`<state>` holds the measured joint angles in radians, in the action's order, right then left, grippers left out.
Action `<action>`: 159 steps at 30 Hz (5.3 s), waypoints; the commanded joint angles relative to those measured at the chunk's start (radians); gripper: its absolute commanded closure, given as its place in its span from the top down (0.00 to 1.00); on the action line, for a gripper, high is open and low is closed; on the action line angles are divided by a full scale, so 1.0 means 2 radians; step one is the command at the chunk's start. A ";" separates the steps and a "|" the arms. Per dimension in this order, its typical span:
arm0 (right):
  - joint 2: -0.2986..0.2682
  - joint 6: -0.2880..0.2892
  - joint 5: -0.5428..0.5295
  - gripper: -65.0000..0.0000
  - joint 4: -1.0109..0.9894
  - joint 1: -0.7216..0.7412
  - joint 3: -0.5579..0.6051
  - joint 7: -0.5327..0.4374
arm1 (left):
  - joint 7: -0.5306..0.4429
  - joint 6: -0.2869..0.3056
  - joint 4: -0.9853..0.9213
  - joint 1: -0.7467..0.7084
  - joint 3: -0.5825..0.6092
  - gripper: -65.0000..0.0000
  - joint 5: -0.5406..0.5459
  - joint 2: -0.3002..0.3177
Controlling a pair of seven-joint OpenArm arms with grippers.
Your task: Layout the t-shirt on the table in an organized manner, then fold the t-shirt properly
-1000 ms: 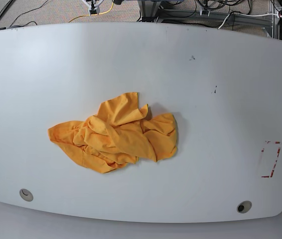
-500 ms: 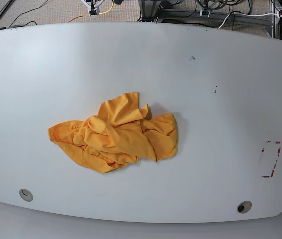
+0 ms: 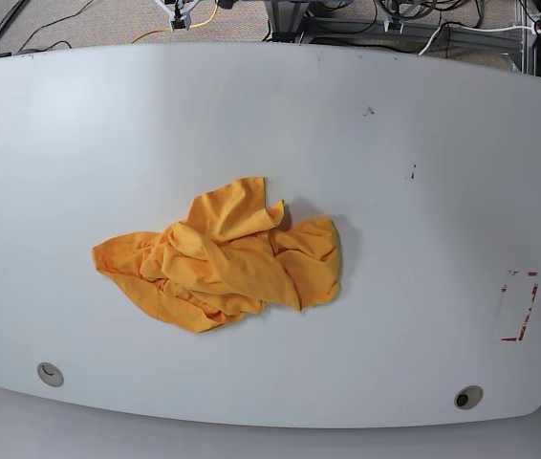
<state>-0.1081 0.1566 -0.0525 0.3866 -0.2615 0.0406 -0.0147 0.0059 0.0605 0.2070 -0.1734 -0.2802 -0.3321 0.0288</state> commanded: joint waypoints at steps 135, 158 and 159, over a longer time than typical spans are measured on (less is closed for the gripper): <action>-0.064 -0.008 -0.037 0.10 0.393 -0.296 -0.008 -0.016 | -0.025 0.003 0.553 -0.340 0.115 0.17 0.022 0.062; -0.060 -0.012 -0.035 0.11 0.446 -0.312 -0.038 -0.061 | -0.013 0.001 0.533 -0.309 0.111 0.22 0.008 0.056; -0.060 -0.013 -0.036 0.11 0.445 -0.310 -0.040 -0.059 | -0.013 0.002 0.527 -0.305 0.111 0.22 0.006 0.055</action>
<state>-0.2188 0.1314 -0.1131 1.2732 -0.8722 -0.0288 -0.1226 -0.0166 0.0689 1.2728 -0.7746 -0.0525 -0.3099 0.1387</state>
